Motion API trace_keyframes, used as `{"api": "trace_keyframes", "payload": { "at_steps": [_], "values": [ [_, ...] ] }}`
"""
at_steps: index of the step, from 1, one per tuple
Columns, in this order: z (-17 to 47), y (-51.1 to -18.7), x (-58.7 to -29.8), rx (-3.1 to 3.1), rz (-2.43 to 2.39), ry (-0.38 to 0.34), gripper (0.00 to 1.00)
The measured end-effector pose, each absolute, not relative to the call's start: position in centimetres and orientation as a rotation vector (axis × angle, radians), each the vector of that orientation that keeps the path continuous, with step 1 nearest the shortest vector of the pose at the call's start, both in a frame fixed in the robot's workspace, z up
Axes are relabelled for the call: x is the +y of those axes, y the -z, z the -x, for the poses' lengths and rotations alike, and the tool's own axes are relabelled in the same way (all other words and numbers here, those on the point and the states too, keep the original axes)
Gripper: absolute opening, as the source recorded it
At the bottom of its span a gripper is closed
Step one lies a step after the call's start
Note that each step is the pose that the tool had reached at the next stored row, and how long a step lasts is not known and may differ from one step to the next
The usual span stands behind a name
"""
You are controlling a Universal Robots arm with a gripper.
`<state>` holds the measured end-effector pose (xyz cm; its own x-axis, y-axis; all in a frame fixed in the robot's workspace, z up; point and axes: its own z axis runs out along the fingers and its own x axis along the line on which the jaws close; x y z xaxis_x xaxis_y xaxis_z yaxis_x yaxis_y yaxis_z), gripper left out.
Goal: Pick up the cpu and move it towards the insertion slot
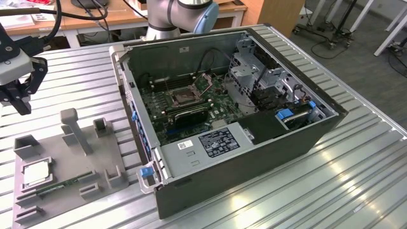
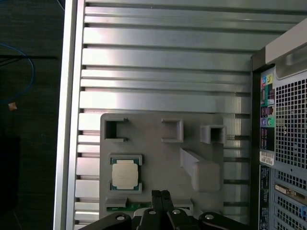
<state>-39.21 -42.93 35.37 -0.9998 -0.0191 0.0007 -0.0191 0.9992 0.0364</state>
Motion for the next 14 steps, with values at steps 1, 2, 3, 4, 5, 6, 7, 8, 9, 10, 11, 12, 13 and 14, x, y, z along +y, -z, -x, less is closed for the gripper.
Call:
{"api": "trace_keyframes", "payload": {
  "at_steps": [1,2,3,4,5,6,7,8,9,10,11,12,13,14],
  "values": [
    [39.22,-35.37,-42.93,-3.140,-0.030,0.057,0.11],
    [39.22,-35.36,-42.93,-3.140,-0.030,0.057,0.11],
    [39.22,-35.34,-42.93,-3.140,-0.030,0.057,0.11],
    [39.22,-35.32,-42.93,-3.140,-0.030,0.057,0.11],
    [39.21,-35.32,-42.93,-3.140,-0.030,0.057,0.11],
    [39.22,-35.30,-42.93,-3.140,-0.030,0.058,0.11],
    [39.22,-35.28,-42.93,-3.140,-0.030,0.058,0.11],
    [39.21,-35.25,-42.93,-3.140,-0.030,0.058,0.11],
    [39.21,-35.22,-42.93,-3.140,-0.030,0.057,0.11],
    [39.22,-35.18,-42.93,-3.140,-0.030,0.057,0.11],
    [39.22,-35.14,-42.93,-3.140,-0.030,0.057,0.11],
    [39.21,-35.10,-42.93,-3.140,-0.030,0.057,0.11],
    [39.22,-35.07,-42.93,-3.140,-0.030,0.057,0.11],
    [39.21,-35.04,-42.93,-3.140,-0.030,0.057,0.11]
  ]
}}
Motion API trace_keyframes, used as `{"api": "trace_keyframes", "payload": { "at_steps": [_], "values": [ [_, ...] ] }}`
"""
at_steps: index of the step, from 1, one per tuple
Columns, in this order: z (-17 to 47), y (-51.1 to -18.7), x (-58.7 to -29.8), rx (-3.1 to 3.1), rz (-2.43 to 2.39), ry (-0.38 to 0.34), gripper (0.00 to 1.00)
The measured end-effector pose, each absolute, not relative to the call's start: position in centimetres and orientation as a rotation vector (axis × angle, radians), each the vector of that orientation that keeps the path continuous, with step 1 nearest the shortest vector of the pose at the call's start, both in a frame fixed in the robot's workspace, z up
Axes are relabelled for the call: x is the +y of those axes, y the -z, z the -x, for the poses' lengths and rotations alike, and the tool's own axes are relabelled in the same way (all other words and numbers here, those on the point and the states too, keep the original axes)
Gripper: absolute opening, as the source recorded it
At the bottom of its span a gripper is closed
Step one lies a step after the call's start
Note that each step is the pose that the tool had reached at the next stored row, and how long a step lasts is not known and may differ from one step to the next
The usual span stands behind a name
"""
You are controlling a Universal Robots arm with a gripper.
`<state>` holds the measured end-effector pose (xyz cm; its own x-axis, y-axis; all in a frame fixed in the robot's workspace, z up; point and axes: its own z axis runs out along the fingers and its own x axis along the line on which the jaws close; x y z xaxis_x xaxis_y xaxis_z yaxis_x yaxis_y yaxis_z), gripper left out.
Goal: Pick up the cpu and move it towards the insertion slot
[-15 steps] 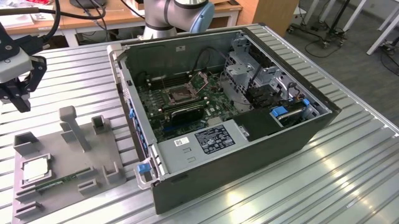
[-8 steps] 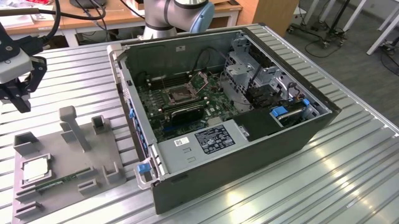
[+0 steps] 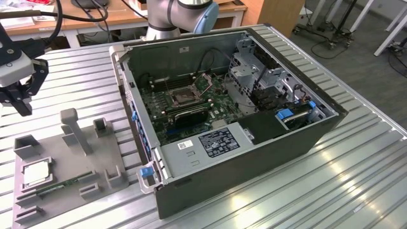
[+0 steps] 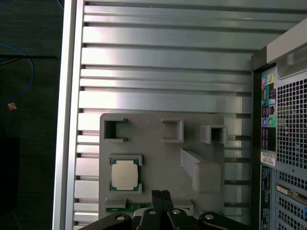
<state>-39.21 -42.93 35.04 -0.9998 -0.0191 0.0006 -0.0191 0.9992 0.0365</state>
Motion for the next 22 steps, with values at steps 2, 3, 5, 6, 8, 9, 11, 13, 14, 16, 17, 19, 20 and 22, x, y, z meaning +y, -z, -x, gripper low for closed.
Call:
{"api": "trace_keyframes", "payload": {
  "at_steps": [2,3,5,6,8,9,11,13,14,16,17,19,20,22],
  "values": [
    [39.22,-34.96,-42.93,-3.140,-0.030,0.057,0.11],
    [39.22,-34.93,-42.93,-3.140,-0.030,0.057,0.11],
    [39.22,-34.87,-42.93,-3.140,-0.030,0.057,0.11],
    [39.22,-34.85,-42.93,-3.140,-0.030,0.057,0.11],
    [39.22,-34.71,-42.93,-3.140,-0.030,0.057,0.11],
    [39.22,-34.71,-42.93,-3.140,-0.030,0.057,0.11],
    [39.22,-34.70,-42.93,-3.140,-0.030,0.057,0.11],
    [39.24,-34.67,-42.93,-3.140,-0.030,0.057,0.11],
    [39.25,-34.66,-42.93,-3.140,-0.030,0.057,0.11],
    [39.28,-34.62,-42.93,-3.140,-0.030,0.057,0.11],
    [39.29,-34.60,-42.93,-3.140,-0.030,0.057,0.11],
    [39.31,-34.56,-42.93,-3.140,-0.030,0.057,0.11],
    [39.33,-34.54,-42.93,-3.140,-0.030,0.057,0.11],
    [39.35,-34.50,-42.93,-3.140,-0.030,0.057,0.11]
  ]
}}
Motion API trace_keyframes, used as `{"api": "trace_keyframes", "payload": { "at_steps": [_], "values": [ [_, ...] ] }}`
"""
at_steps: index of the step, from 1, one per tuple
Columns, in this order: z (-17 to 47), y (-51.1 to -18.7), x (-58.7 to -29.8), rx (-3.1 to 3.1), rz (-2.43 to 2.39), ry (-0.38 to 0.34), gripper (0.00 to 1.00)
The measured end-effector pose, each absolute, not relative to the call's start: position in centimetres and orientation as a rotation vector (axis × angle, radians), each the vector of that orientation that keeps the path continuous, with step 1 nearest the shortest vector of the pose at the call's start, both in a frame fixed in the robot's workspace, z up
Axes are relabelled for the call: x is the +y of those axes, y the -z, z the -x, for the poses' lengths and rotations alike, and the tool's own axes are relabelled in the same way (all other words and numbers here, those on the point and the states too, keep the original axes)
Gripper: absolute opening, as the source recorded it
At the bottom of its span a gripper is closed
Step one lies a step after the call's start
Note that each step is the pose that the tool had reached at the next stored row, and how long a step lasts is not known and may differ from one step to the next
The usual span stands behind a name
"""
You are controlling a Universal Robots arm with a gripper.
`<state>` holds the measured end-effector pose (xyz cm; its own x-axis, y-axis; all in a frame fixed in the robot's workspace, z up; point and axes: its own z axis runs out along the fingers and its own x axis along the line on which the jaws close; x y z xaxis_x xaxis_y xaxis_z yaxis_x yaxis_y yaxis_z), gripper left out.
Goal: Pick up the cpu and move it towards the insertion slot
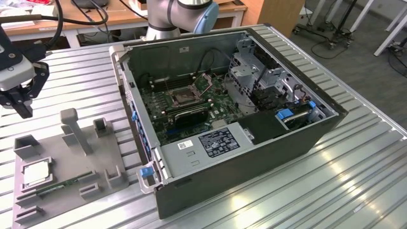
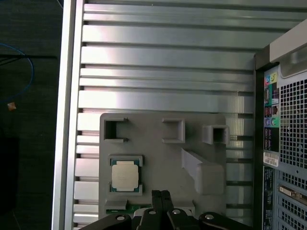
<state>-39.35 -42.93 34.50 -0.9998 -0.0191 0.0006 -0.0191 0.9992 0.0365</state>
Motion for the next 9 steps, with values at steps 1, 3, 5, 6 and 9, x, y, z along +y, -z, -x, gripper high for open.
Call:
{"api": "trace_keyframes", "payload": {
  "at_steps": [1,3,5,6,9],
  "values": [
    [39.36,-34.48,-42.93,-3.140,-0.030,0.057,0.11],
    [39.38,-34.45,-42.93,-3.140,-0.030,0.057,0.11],
    [39.53,-34.13,-42.93,-3.140,-0.030,0.057,0.11],
    [39.52,-34.13,-42.93,-3.140,-0.030,0.057,0.11],
    [39.53,-34.13,-42.93,-3.140,-0.030,0.057,0.11]
  ]
}}
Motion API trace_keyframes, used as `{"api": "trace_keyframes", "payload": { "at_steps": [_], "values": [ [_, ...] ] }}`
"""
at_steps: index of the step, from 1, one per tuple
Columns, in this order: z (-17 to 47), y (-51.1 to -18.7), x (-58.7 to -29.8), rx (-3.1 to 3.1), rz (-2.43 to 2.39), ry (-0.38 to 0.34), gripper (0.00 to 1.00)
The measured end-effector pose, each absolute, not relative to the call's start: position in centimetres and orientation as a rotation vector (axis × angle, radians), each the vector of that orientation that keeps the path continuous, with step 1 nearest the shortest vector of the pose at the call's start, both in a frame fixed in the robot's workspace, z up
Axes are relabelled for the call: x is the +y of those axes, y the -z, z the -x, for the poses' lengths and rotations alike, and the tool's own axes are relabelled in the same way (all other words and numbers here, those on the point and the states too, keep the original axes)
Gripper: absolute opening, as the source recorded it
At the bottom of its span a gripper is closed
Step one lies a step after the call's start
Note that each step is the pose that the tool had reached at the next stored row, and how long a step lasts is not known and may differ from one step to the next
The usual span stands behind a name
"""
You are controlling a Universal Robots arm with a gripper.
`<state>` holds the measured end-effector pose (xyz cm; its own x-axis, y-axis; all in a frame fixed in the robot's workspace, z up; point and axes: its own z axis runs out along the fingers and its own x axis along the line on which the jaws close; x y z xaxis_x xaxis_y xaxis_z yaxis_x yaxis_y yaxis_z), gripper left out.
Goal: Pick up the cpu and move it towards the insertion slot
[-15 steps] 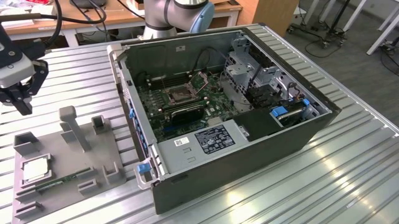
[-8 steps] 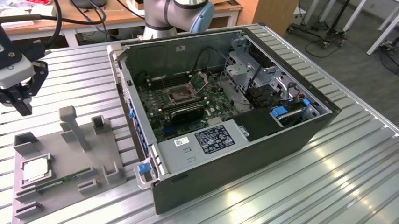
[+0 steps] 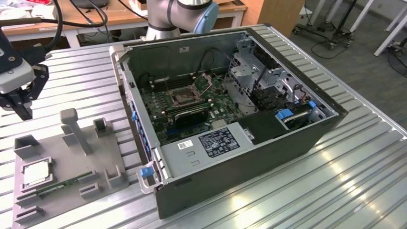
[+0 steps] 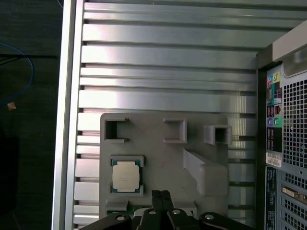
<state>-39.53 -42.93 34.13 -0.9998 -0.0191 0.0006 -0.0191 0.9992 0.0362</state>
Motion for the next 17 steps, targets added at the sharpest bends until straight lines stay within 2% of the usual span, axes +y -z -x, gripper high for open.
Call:
{"api": "trace_keyframes", "payload": {
  "at_steps": [17],
  "values": [
    [39.7,-32.8,-42.9,-3.140,-0.030,0.055,0.11]
  ]
}}
